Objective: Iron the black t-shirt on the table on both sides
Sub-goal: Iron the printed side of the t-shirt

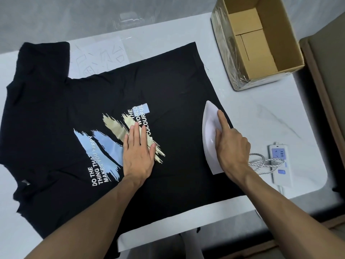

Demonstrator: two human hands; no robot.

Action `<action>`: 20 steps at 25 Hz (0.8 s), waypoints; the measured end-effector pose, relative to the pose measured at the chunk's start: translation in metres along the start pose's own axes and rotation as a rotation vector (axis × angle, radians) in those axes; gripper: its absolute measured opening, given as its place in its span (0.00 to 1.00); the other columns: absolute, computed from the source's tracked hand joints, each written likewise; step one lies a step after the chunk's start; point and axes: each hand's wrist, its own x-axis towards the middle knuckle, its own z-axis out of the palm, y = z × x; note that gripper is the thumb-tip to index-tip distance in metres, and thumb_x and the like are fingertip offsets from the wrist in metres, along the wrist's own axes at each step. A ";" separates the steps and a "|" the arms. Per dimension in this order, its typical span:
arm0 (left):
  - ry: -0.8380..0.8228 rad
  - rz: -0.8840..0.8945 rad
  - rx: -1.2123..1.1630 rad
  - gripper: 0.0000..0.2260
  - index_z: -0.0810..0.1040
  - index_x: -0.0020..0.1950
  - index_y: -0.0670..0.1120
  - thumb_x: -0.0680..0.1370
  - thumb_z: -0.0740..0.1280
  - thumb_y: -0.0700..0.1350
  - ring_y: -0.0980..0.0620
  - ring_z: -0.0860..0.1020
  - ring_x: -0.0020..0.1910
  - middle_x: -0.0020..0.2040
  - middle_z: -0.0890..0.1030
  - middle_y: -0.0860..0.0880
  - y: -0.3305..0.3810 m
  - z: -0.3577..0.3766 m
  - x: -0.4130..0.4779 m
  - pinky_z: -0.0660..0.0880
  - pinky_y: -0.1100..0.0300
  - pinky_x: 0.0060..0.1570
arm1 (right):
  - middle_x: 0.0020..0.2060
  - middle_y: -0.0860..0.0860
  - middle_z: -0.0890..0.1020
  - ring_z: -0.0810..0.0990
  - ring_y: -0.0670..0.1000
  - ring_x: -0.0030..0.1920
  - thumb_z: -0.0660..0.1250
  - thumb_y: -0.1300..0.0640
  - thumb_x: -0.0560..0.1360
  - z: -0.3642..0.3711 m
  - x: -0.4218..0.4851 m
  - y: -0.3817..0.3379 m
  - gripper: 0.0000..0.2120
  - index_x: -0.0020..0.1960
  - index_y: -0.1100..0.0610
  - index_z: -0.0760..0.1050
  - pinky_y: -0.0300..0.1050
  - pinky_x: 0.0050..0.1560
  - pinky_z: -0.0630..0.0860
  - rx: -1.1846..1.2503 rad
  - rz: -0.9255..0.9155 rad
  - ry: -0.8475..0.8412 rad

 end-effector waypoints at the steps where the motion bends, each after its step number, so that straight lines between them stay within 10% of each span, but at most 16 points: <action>1: 0.000 0.001 0.000 0.29 0.49 0.80 0.42 0.83 0.44 0.56 0.47 0.47 0.80 0.81 0.50 0.43 0.000 0.000 0.000 0.49 0.48 0.78 | 0.33 0.52 0.68 0.66 0.56 0.31 0.52 0.54 0.83 0.000 0.000 -0.001 0.25 0.77 0.42 0.49 0.48 0.37 0.63 0.011 0.018 0.004; 8: -0.071 0.030 -0.140 0.28 0.47 0.80 0.44 0.84 0.47 0.56 0.51 0.43 0.80 0.81 0.46 0.46 -0.006 -0.011 0.000 0.41 0.53 0.78 | 0.42 0.58 0.79 0.73 0.59 0.39 0.53 0.53 0.83 -0.007 -0.001 -0.009 0.25 0.78 0.47 0.50 0.49 0.40 0.65 0.135 0.122 0.065; 14: -0.027 -0.172 -0.792 0.22 0.63 0.77 0.48 0.82 0.59 0.39 0.55 0.58 0.77 0.78 0.60 0.54 -0.047 -0.079 -0.015 0.55 0.59 0.76 | 0.44 0.56 0.80 0.77 0.61 0.42 0.55 0.51 0.81 -0.042 -0.038 -0.071 0.21 0.72 0.54 0.59 0.49 0.40 0.67 0.183 -0.316 -0.011; 20: 0.078 -0.674 -0.382 0.24 0.67 0.72 0.40 0.79 0.66 0.46 0.41 0.65 0.73 0.73 0.68 0.41 -0.195 -0.084 -0.105 0.63 0.48 0.73 | 0.46 0.55 0.82 0.79 0.61 0.46 0.57 0.50 0.81 -0.018 -0.095 -0.172 0.16 0.66 0.53 0.66 0.50 0.41 0.69 0.131 -0.673 -0.259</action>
